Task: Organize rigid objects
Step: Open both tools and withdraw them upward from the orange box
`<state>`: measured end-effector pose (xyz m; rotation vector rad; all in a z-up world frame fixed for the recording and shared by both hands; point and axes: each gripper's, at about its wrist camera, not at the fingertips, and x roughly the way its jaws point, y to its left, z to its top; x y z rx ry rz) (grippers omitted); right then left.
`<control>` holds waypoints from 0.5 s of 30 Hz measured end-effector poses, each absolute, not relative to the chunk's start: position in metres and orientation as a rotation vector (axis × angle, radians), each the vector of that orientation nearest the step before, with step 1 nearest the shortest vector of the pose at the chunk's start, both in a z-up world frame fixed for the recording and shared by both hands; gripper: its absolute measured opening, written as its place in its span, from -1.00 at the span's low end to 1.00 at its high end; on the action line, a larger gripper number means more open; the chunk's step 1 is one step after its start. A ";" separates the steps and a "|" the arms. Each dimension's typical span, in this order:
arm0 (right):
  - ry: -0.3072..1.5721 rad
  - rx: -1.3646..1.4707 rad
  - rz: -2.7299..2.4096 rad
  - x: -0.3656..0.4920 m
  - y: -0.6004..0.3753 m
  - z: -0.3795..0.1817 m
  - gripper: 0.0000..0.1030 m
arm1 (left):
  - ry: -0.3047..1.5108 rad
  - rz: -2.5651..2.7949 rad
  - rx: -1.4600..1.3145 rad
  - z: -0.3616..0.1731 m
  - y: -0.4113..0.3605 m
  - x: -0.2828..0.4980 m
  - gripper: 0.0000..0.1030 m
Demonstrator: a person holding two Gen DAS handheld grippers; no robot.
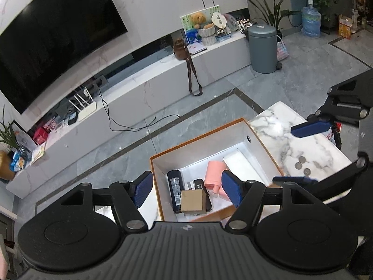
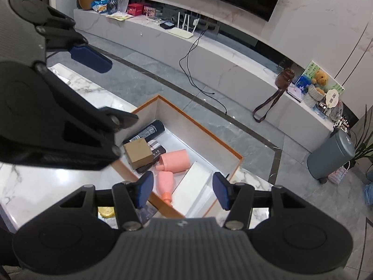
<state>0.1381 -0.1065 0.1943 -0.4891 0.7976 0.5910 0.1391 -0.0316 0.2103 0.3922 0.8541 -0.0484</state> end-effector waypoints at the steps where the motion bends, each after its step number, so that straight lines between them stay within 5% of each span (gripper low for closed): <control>1: 0.791 -0.489 0.590 0.132 -0.110 0.197 0.09 | 0.848 -0.049 0.393 0.212 -0.032 0.132 0.54; 15: 0.762 -0.464 0.642 0.056 -0.148 0.191 0.13 | 0.818 -0.082 0.332 0.185 -0.027 0.053 0.62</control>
